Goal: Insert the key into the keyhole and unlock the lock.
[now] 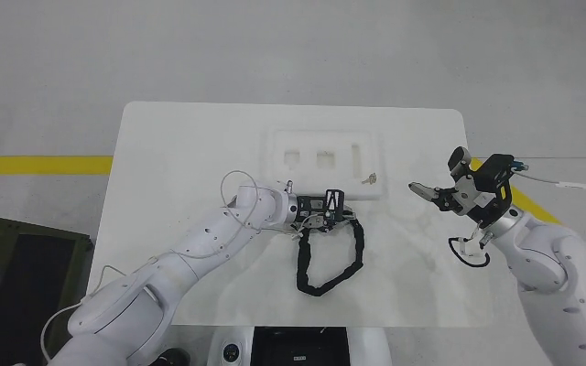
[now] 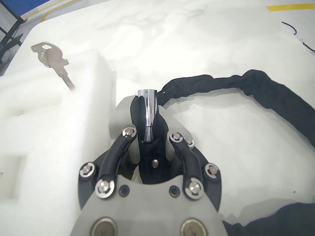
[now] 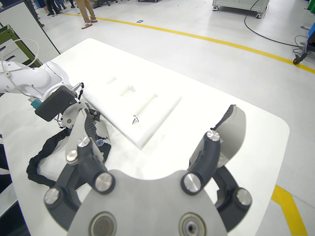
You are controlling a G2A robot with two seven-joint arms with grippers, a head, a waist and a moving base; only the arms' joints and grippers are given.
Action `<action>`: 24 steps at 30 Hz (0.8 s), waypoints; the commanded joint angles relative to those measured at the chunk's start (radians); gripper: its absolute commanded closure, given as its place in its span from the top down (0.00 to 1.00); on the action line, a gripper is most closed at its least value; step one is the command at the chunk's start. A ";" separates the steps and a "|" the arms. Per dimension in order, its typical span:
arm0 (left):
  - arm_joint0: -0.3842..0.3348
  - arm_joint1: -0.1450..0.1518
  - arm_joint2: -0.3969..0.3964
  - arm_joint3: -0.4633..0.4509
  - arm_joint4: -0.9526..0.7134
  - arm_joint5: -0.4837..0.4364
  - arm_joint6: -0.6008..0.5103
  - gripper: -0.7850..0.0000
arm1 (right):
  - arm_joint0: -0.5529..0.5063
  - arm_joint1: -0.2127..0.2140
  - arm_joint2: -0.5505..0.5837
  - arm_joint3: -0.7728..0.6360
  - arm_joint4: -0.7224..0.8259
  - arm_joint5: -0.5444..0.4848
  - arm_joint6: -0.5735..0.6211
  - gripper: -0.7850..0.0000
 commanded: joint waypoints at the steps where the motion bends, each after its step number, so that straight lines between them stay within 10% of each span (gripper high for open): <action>1: 0.001 0.000 -0.007 -0.007 -0.008 -0.004 0.003 0.00 | 0.000 0.000 0.000 0.000 0.000 0.000 0.000 1.00; 11: 0.036 0.023 -0.079 -0.093 -0.082 -0.074 -0.018 0.00 | 0.000 0.000 0.000 0.000 0.000 0.000 0.000 1.00; 24: 0.198 0.135 -0.363 -0.344 -0.202 -0.200 -0.107 0.00 | 0.000 0.000 0.000 0.000 0.000 0.000 0.000 1.00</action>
